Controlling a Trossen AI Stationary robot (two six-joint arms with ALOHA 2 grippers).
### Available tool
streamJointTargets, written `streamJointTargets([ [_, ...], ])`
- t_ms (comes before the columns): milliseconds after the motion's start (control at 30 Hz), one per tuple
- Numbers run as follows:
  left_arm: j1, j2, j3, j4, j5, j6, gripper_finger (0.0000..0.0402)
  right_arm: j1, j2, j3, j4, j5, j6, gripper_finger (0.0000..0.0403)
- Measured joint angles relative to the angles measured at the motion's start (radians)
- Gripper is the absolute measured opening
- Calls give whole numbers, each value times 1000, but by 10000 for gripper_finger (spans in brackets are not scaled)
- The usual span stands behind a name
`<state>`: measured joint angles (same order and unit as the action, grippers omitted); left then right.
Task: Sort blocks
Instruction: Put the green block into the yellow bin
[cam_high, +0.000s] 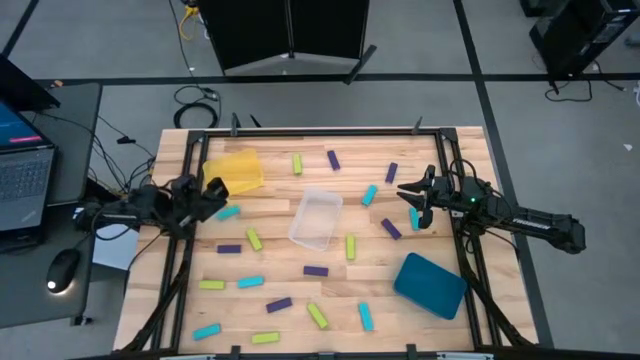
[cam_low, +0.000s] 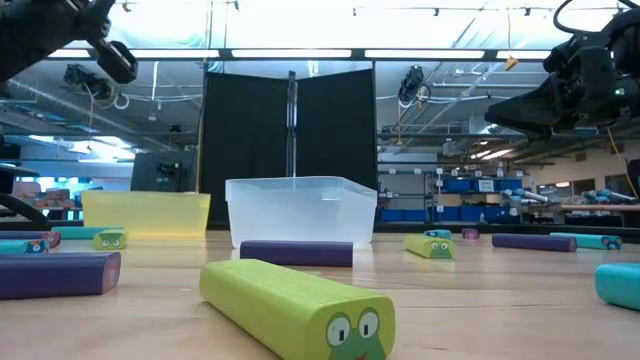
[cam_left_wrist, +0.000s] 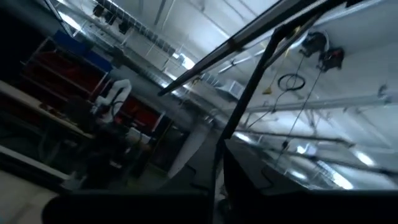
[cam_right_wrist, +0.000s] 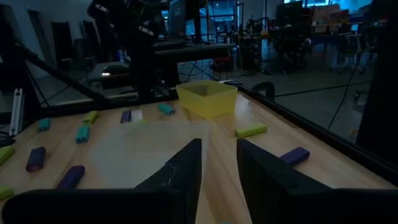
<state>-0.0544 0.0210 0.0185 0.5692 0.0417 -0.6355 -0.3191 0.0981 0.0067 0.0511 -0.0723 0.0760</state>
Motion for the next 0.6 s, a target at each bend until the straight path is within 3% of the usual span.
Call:
streamJointTargets([
  [133,-1,34,1,94,81,11,39,0,0,0,0,0,0,113],
  [267,-1,100,20,161,87,102,39,-2,0,0,17,9,-55,113],
  [433,-1,229,143,24,69,242,39,-2,0,0,161,27,-56,113],
  [600,-12,437,325,-239,174,303,39,-1,0,0,361,26,131,113],
])
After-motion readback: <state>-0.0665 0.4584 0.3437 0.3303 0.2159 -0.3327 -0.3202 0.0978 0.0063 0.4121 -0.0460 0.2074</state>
